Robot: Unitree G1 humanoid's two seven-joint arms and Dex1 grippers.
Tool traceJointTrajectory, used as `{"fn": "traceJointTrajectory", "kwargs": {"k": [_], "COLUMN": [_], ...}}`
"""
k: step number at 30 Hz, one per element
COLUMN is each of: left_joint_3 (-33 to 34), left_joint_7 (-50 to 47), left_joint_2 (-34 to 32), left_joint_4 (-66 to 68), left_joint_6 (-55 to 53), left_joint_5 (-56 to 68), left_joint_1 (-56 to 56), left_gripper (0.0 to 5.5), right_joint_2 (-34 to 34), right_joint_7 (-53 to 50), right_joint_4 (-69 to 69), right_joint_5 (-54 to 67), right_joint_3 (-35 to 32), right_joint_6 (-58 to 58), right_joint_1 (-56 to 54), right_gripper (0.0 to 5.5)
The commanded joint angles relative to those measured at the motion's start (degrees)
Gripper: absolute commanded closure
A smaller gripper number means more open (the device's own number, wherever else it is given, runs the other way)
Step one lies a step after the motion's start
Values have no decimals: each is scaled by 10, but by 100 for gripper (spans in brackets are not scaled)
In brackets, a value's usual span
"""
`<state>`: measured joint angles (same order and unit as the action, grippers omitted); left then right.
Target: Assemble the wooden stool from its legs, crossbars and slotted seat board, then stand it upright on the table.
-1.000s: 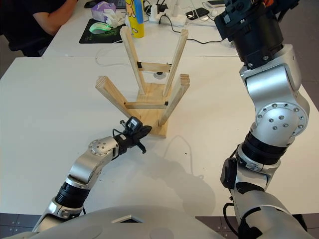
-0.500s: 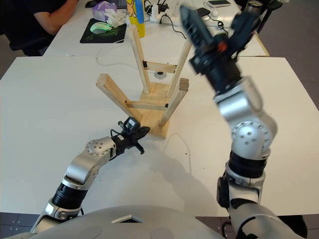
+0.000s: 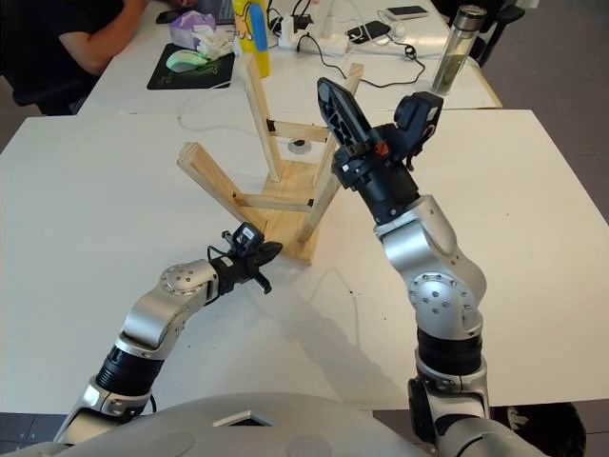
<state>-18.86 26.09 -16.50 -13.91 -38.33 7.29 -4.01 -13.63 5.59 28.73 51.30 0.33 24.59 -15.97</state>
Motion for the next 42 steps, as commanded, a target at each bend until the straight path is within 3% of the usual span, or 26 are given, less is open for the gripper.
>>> {"fn": "traceJointTrajectory", "kwargs": {"k": [1,5,9,15,19,25,29,35,37,42], "left_joint_3": [-8,-2,28,57,77,98,97,93,105,91], "left_joint_7": [-1,4,20,55,116,194,195,177,149,70], "left_joint_2": [-17,-18,-37,-70,-110,-201,-199,-184,-159,-101], "left_joint_4": [33,15,-1,-11,-26,8,29,22,28,20], "left_joint_6": [-36,-24,-17,-17,-15,20,31,37,53,103], "left_joint_5": [-10,0,16,37,74,72,69,67,66,31], "left_joint_1": [24,28,27,11,23,23,2,13,11,41], "left_gripper": [547,547,547,547,547,547,547,547,547,547], "right_joint_2": [-3,-43,-197,-229,-217,-117,-38,-47,-36,-18], "right_joint_7": [3,26,134,299,334,275,214,194,189,205], "right_joint_4": [-43,-78,-146,-89,-81,-126,-163,-203,-212,-200], "right_joint_5": [-17,-32,-194,-154,-150,-178,-189,-229,-218,-203], "right_joint_3": [-60,-131,-21,63,92,124,101,56,29,33], "right_joint_6": [-24,-30,27,95,124,123,104,86,80,98], "right_joint_1": [-46,-5,153,249,247,227,215,192,179,172], "right_gripper": [550,550,550,550,550,550,550,550,550,550]}}
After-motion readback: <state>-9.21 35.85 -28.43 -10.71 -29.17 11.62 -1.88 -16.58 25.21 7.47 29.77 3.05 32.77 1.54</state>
